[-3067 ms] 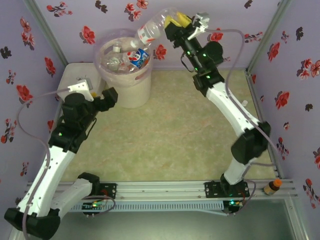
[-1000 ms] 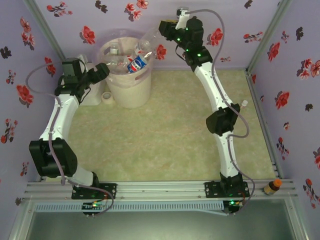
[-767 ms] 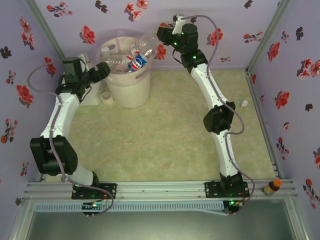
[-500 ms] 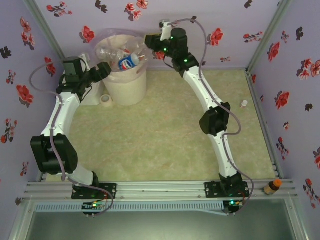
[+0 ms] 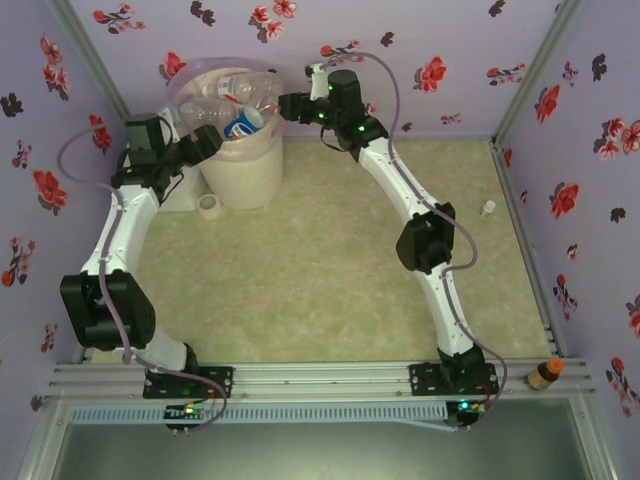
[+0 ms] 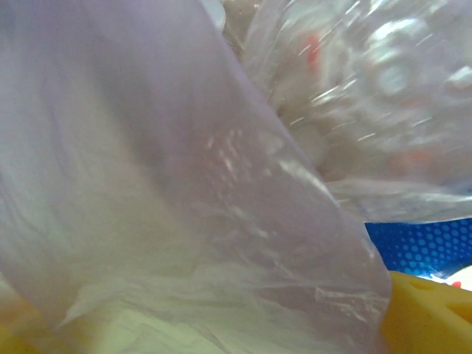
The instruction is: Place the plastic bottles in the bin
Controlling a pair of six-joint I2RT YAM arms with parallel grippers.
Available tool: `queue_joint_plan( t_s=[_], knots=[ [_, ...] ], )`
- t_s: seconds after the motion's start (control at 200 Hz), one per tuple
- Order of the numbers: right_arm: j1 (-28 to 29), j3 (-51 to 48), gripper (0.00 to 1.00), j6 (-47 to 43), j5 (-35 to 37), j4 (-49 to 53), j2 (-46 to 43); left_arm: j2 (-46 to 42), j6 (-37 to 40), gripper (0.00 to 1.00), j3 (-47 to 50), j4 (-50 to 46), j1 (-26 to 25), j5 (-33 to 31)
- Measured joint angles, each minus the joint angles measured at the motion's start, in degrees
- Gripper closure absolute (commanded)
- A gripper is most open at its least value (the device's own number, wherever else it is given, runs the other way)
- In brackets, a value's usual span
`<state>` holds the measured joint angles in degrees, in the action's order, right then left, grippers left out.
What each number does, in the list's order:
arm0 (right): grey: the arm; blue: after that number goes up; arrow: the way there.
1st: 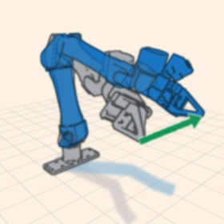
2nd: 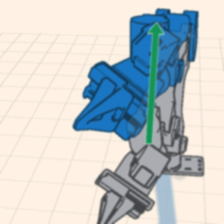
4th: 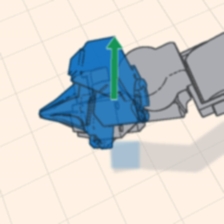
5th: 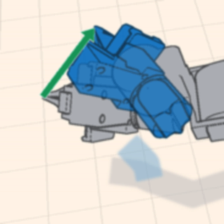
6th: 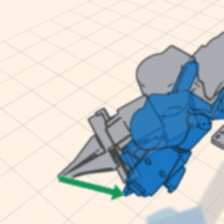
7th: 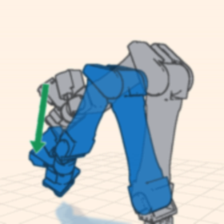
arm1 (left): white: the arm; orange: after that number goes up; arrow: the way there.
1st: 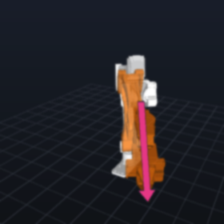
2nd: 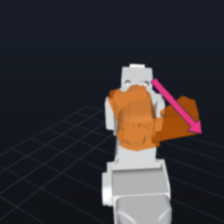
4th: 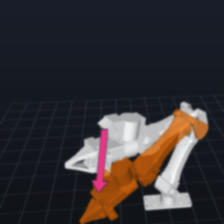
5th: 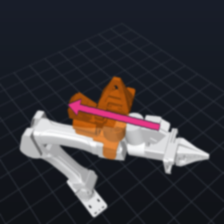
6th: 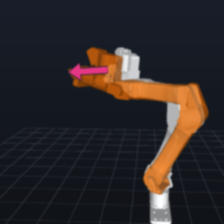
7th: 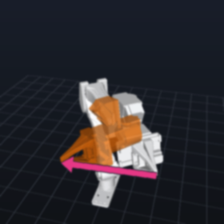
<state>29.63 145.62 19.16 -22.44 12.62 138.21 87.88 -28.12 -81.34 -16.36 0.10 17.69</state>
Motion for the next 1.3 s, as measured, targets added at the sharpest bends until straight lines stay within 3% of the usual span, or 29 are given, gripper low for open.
queue_joint_plan(
  t_s=[0.39, 0.55, 0.65, 0.72, 0.935, 1.15, 1.3],
  knots=[
    [-4.8, -10.6, 0.25, 1.0, 1.9, 0.5, -16.5, -7.4, 3.5, 0.04, -4.7, -10.0, 2.5, -0.1],
    [-7.4, -23.5, 0.20, 0.5, 3.2, -0.5, -26.9, -12.3, 5.4, 0.00, -4.9, -13.0, 5.7, -0.7],
    [-8.9, -35.0, 0.09, -0.7, 4.9, -0.3, -34.8, -16.5, 7.3, 0.00, -3.6, -14.2, 6.5, -3.4],
    [-10.2, -44.2, 0.01, -1.8, 6.8, 0.2, -41.0, -21.8, 8.4, 0.00, 1.6, -13.4, 6.4, -6.1],
    [-14.6, -70.7, 0.00, -6.1, 17.7, 2.6, -58.1, -34.7, 10.9, 0.00, 27.5, -6.2, 6.4, -17.0],
    [-16.7, -98.2, 0.00, -12.6, 30.9, -4.3, -66.9, -34.1, 12.0, 0.00, 48.7, 6.1, 6.4, -23.3],
    [-21.0, -112.6, 0.01, -13.9, 35.9, -16.6, -65.2, -29.5, 14.7, 0.00, 57.2, 22.4, 6.5, -24.8]
  ],
)
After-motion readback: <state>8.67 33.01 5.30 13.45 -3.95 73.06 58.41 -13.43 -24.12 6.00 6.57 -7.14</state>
